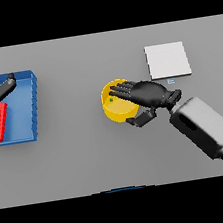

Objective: Pick up the red beaker and tilt it to pour out 1 green nut into yellow bowl. Pick up the yellow bowl and place it on the metallic measuring scale.

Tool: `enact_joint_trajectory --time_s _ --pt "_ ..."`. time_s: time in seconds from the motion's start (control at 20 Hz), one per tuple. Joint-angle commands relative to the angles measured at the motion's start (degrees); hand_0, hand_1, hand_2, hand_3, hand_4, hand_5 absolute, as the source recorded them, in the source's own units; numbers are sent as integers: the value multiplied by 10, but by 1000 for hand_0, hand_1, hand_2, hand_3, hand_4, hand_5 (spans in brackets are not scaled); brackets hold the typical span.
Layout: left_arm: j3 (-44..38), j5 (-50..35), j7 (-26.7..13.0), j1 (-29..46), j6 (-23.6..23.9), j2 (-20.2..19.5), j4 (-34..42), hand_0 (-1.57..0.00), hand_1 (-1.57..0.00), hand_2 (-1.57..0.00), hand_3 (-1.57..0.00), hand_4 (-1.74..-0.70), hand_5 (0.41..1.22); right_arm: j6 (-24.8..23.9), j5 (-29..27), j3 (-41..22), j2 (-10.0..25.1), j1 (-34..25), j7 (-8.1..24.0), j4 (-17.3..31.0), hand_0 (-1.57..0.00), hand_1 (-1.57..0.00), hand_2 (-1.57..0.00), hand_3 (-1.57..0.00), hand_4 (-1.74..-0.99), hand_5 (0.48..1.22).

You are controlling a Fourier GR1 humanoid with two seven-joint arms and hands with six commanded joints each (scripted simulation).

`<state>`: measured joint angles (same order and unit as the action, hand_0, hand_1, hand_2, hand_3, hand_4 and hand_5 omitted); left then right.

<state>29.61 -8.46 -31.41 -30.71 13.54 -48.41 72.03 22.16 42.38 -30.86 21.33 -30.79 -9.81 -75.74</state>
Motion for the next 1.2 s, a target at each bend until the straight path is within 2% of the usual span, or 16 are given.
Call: enact_joint_trajectory --time_s 0.0,0.1,0.45,0.6,0.7,0.8,0.85,0.9,0.95,1.0,1.1,1.15 --pt "0 1 2 -3 -1 1 -3 1 1 1 1 -795 725 5 2 -5 -4 -8 -2 13 1 1 1 1 -1244 685" --pt "2 2 6 0 -3 1 -5 1 1 1 1 -795 732 13 3 -14 -5 -12 -16 22 1 1 1 1 -1250 681" --pt "-1 1 5 -7 -6 1 -11 1 1 1 1 -799 738 36 24 -38 -18 -50 -1 81 1 1 1 1 -1303 674" --pt "-3 -1 11 -4 -10 -3 -16 1 1 1 1 -795 732 47 34 -55 -19 -53 -4 86 1 1 1 1 -1304 703" --pt "-3 -1 15 -2 -9 -2 -15 1 1 1 1 -793 729 49 38 -60 -29 -58 6 91 1 1 -4 -11 -1308 729" --pt "-3 -1 15 -2 -12 -7 -10 1 1 1 1 -792 725 56 41 -63 -30 -57 20 89 -16 -40 -68 -94 -1339 784" --pt "-5 -2 8 -6 -10 -8 -8 1 1 1 1 -792 723 57 46 -66 -32 -66 24 91 -93 -107 -133 -160 -1362 820" --pt "-4 -1 6 -5 -7 -8 -2 1 1 1 1 -793 722 53 49 -70 -27 -61 11 92 -258 -236 -233 -249 -1387 900" --pt "-4 -3 13 -1 -7 -7 0 1 1 1 1 -793 723 56 49 -71 -27 -64 6 96 -508 -437 -388 -359 -1425 964" --pt "-6 -3 15 -1 -8 -8 -7 1 1 1 1 -795 725 58 47 -70 -22 -61 2 95 -721 -664 -624 -472 -1488 1016" --pt "-8 -4 6 -5 -7 -8 -8 1 1 1 1 -800 727 76 41 -74 -21 -63 13 88 -1027 -991 -965 -691 -1571 1090" --pt "-8 -5 7 -7 -9 -7 -7 1 1 1 1 -799 728 88 35 -75 -20 -67 12 90 -1136 -1107 -1086 -867 -1604 1116"
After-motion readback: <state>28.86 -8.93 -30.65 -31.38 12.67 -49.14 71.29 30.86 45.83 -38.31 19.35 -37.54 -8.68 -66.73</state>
